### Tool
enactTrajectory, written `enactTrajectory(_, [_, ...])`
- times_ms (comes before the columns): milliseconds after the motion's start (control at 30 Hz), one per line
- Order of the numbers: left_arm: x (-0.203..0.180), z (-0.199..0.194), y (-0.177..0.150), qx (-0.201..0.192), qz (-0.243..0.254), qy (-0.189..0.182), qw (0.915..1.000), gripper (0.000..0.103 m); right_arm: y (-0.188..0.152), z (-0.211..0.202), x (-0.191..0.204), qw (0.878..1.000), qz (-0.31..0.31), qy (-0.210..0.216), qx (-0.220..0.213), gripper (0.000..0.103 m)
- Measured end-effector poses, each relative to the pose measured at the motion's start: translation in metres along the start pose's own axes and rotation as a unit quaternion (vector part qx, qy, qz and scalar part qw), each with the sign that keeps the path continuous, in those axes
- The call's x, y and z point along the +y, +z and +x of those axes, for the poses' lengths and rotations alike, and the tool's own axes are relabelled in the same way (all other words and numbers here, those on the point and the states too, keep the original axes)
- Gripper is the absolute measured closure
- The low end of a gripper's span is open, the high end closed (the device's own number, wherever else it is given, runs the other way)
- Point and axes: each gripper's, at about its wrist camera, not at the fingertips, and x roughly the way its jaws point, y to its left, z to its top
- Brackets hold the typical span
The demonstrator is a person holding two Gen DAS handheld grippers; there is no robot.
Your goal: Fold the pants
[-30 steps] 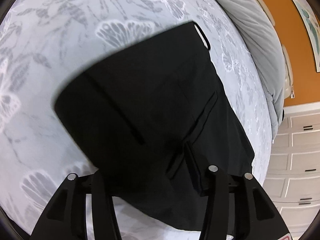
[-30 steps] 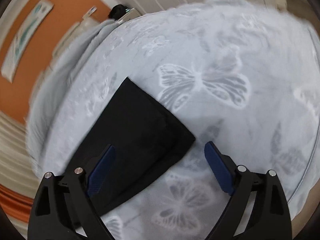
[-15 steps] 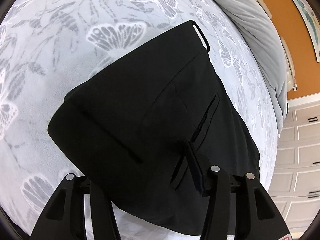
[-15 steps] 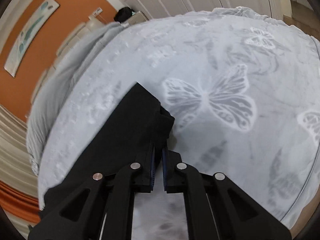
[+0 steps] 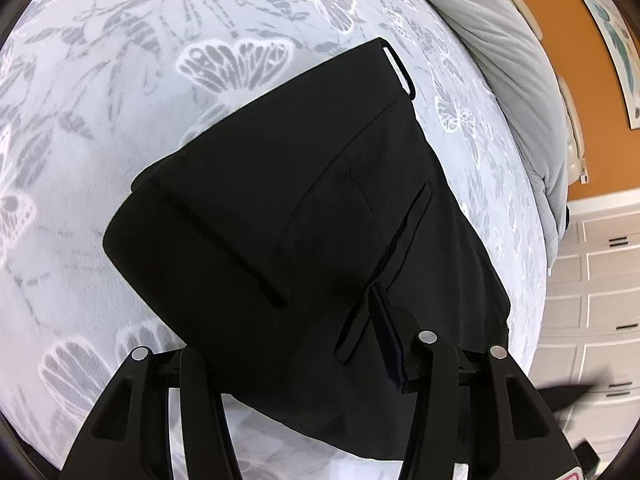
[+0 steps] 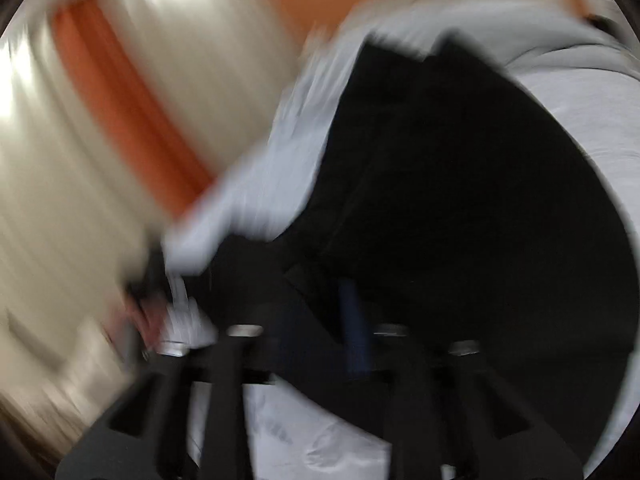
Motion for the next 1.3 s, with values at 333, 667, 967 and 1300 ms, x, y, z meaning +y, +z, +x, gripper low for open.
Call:
enactTrajectory(333, [0.006,0.002,0.002,0.012,0.043,-0.023,0.9987,0.053,-0.002,-0.047,-0.016,0.995,-0.006,-0.075,-0.062,0.040])
enactTrajectory(667, [0.008,-0.019,-0.001,-0.026,0.032,-0.064,0.9971,0.096,-0.001,-0.025,-0.062,0.988,0.090,-0.122,-0.039,0.040])
enactTrajectory(967, [0.004,-0.026,-0.007,-0.042,0.023,-0.030,0.9984,0.089,0.005,-0.081,-0.149,0.948,0.157,-0.268,-0.064,0.059])
enactTrajectory(1300, [-0.004,-0.010,-0.005,-0.032,0.045,0.009,0.9984,0.077,-0.036,-0.042,-0.215,0.952,0.172,-0.250,0.031,0.087])
